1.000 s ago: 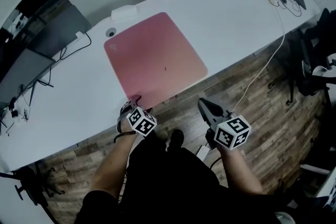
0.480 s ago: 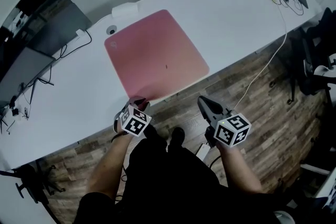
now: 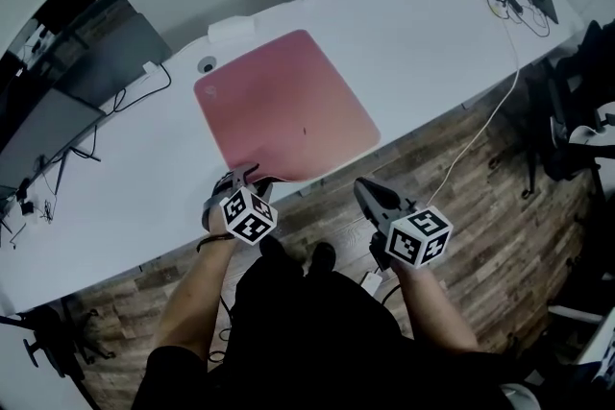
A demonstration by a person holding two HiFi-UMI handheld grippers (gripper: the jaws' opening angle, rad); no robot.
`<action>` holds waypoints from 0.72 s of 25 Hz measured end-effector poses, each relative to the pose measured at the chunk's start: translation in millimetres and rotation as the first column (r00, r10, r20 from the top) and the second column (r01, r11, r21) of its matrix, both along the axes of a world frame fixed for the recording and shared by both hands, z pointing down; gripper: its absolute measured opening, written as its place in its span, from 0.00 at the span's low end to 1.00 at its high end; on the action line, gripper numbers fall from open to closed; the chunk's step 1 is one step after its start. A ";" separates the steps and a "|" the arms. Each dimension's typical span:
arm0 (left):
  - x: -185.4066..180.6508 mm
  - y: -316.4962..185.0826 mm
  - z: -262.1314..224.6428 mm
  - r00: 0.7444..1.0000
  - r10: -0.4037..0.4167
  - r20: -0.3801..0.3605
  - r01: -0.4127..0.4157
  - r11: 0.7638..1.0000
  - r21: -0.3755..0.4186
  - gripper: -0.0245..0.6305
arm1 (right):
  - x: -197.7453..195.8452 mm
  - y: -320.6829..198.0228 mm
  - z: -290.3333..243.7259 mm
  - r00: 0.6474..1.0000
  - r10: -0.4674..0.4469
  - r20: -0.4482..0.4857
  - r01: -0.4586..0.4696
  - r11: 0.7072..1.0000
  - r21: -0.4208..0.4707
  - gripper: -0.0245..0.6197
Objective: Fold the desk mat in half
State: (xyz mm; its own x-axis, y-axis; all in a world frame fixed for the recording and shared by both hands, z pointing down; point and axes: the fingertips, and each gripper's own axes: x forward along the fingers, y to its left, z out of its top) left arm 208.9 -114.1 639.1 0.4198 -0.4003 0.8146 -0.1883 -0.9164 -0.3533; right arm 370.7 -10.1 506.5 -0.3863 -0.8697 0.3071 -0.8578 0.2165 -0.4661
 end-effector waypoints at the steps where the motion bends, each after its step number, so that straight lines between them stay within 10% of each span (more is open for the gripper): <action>1: -0.4 1.8 2.4 1.000 0.005 0.004 -0.005 1.000 -0.019 0.29 | -0.1 0.7 -0.7 1.000 -0.002 -0.004 0.002 1.000 -0.001 0.03; 5: 3.6 6.3 -10.8 0.999 0.018 -0.036 -0.020 0.999 -0.051 0.08 | 4.3 -1.0 -5.9 0.999 -0.006 -0.034 0.007 1.000 0.004 0.03; 18: -20.2 -2.7 -136.4 0.966 -0.103 -0.237 0.124 0.990 0.075 0.07 | -20.3 -24.9 -3.6 0.939 -0.185 -0.290 0.196 0.980 0.010 0.26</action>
State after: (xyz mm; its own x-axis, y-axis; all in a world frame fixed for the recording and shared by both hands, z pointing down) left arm 188.7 -116.8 502.7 0.5407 -0.5219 0.6597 -0.3754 -0.8515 -0.3660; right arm 350.4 -35.0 502.8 -0.4468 -0.8015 0.3974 -0.8946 0.4018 -0.1953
